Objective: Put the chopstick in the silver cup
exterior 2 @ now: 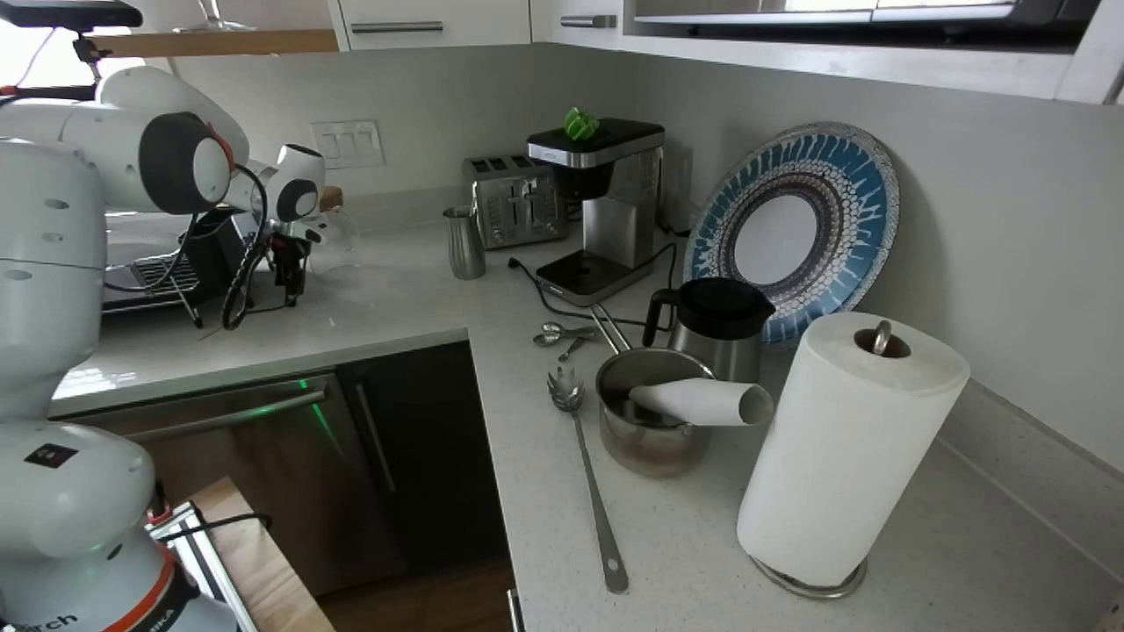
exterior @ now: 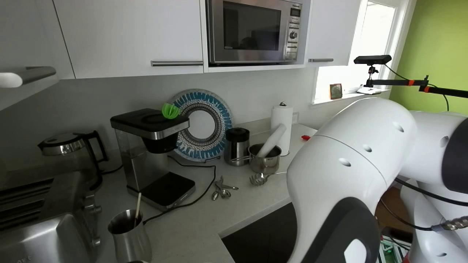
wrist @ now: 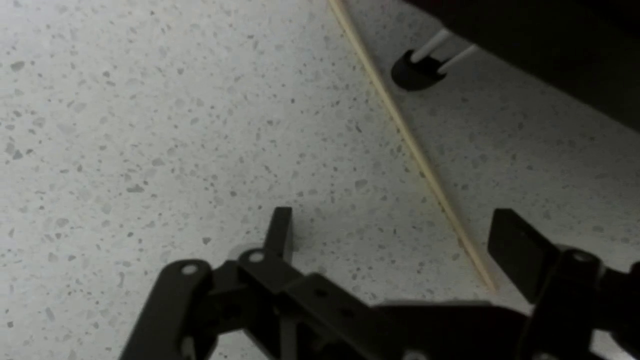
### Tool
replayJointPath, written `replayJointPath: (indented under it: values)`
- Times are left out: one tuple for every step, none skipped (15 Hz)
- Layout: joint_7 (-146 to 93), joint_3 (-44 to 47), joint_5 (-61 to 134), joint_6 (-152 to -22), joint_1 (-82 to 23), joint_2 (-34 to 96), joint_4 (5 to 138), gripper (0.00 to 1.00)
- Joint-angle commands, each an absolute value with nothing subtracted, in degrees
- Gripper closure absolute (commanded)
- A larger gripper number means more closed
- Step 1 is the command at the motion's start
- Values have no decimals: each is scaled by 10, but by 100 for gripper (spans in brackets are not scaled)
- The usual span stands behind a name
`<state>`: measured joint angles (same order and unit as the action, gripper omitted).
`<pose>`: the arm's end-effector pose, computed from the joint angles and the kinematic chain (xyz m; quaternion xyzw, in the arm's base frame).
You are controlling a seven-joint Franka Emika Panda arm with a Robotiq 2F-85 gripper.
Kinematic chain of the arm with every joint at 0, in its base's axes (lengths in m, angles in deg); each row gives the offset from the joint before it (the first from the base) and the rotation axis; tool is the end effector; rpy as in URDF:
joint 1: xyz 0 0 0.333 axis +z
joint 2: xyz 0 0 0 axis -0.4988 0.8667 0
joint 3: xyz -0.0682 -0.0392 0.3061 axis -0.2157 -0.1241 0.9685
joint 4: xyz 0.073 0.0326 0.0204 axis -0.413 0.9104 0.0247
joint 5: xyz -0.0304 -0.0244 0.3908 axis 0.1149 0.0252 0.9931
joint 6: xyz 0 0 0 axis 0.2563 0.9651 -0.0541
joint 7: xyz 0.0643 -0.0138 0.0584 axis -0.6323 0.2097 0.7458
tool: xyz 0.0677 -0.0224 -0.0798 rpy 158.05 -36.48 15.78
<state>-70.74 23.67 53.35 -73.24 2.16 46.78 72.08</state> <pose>0.4489 0.5118 0.3056 -0.9798 0.0723 0.1584 0.0982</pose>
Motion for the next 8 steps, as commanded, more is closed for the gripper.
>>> replayJointPath:
  values:
    - [-740,221,518,-692,46,489,685,0]
    - [-746,219,515,-683,50,492,679,0]
    - [-753,215,511,-677,54,493,675,0]
    - [-757,213,509,-672,58,496,671,0]
    - [-763,211,504,-666,61,499,666,0]
    - [-768,208,498,-661,66,501,661,0]
    - [-774,205,492,-657,70,503,657,0]
    - [-776,203,489,-652,72,504,653,0]
